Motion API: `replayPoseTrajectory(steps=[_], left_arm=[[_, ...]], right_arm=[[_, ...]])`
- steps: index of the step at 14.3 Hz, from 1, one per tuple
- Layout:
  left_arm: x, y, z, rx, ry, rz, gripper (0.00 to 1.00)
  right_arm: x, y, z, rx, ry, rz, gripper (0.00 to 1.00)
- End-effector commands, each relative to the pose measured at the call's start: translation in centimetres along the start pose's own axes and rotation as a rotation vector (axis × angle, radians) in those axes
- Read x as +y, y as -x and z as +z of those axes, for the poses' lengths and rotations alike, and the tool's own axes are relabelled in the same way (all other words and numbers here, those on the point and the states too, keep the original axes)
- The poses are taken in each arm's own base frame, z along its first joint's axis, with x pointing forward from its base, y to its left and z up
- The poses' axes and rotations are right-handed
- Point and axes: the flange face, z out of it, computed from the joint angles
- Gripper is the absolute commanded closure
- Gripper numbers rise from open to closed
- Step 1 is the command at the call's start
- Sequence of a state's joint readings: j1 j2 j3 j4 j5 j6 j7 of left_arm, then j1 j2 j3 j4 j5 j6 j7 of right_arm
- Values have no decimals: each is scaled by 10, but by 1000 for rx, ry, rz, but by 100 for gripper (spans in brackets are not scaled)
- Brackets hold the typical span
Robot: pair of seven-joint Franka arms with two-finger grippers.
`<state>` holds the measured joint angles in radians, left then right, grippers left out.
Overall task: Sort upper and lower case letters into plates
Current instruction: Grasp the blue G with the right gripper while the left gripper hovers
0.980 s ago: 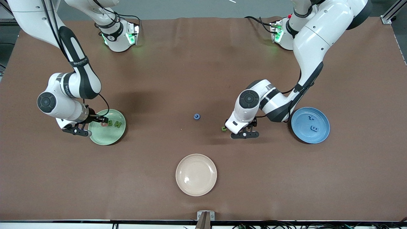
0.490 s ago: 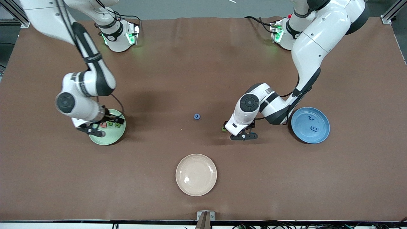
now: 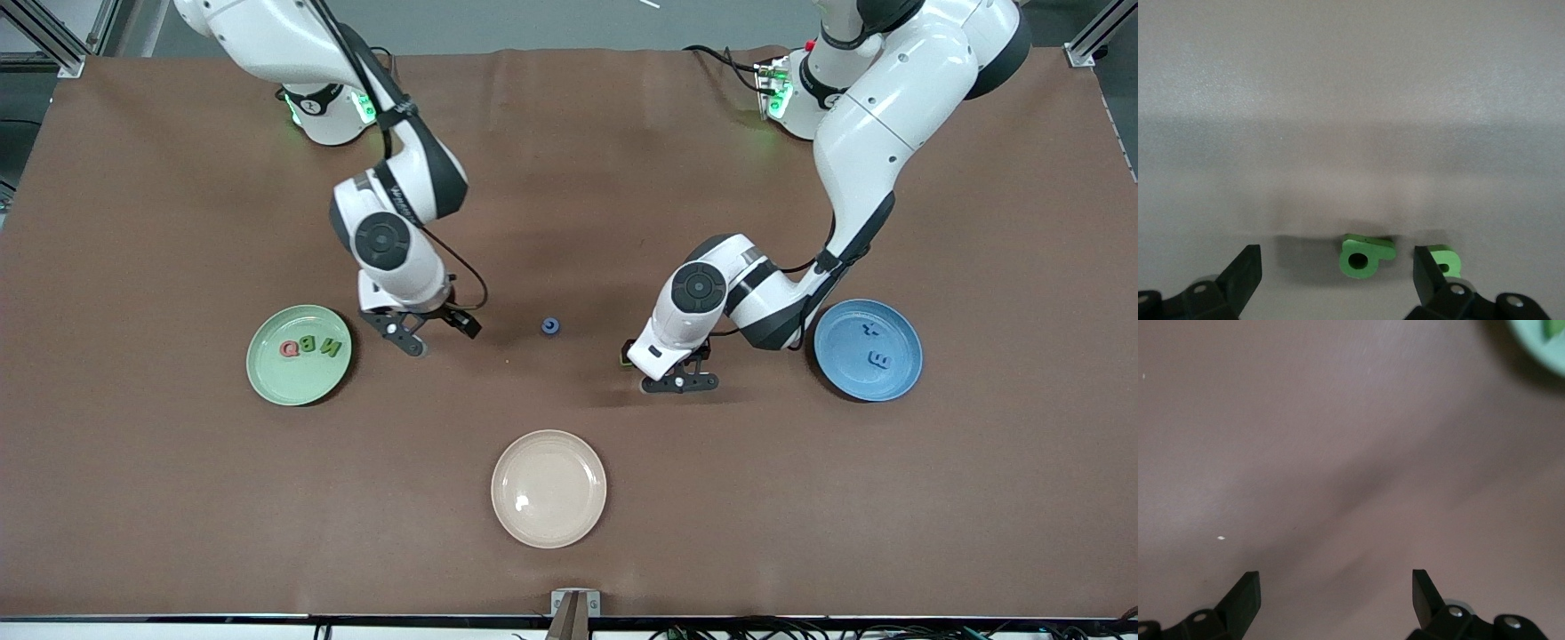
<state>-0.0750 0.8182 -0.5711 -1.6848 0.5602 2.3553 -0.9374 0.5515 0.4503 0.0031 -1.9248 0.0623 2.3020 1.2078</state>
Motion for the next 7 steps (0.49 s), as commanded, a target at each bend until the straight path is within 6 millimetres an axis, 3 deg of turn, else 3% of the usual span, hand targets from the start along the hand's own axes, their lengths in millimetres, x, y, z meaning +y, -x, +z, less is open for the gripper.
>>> replayPoseTrajectory(steps=[1,4,7], left_arm=[[0,-5,4,15,2,11,0],[-1,-5,6,13,0,17,0],[-1,-3,13,3,-1,19,0]], right_arm=[[-36,13,22,-2,-1,123,0],[-70,43,41,6,-17,223,0],[-83,59,57,12,-54,290,0]])
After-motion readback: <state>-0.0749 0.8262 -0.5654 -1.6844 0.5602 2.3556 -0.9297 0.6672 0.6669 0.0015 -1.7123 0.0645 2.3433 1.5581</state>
